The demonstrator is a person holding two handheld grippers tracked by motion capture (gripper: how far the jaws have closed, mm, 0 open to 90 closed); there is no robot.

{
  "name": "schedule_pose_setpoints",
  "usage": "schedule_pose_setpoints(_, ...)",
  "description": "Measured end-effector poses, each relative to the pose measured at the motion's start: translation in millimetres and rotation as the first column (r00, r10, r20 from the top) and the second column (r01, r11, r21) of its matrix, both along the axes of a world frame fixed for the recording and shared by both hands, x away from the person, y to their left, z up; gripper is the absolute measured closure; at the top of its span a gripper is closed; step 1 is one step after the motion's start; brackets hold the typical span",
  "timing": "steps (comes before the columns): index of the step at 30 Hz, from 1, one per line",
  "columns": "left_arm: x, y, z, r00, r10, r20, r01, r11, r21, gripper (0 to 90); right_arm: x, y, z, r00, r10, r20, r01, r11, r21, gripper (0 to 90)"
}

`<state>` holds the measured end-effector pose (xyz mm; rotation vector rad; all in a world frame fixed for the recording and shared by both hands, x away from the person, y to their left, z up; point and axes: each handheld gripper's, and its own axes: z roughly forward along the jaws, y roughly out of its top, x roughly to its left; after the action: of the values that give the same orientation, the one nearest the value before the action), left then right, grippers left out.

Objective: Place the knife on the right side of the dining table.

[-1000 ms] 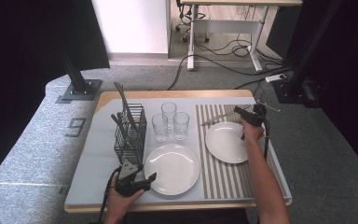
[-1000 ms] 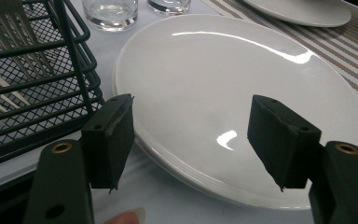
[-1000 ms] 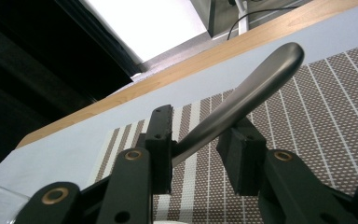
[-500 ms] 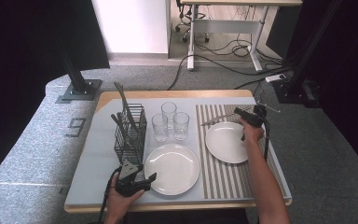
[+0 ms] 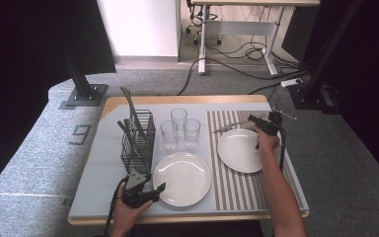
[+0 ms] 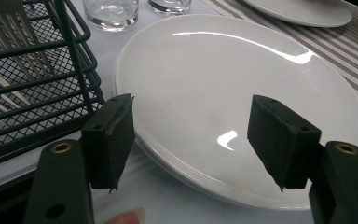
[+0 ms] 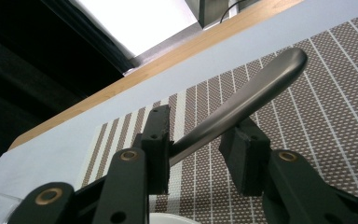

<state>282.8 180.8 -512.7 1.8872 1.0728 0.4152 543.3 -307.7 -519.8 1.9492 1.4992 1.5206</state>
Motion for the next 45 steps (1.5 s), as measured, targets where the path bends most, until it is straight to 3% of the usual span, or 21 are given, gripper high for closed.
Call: schedule_pose_setpoints(45, 0.1, 0.3, 0.5, 1.0000, 0.000, -0.001, 0.000, 1.0000, -0.005, 31.8, 2.6, -2.5, -8.5, 0.9970, -0.038, -0.067, 0.039, 0.999, 0.002, 59.7)
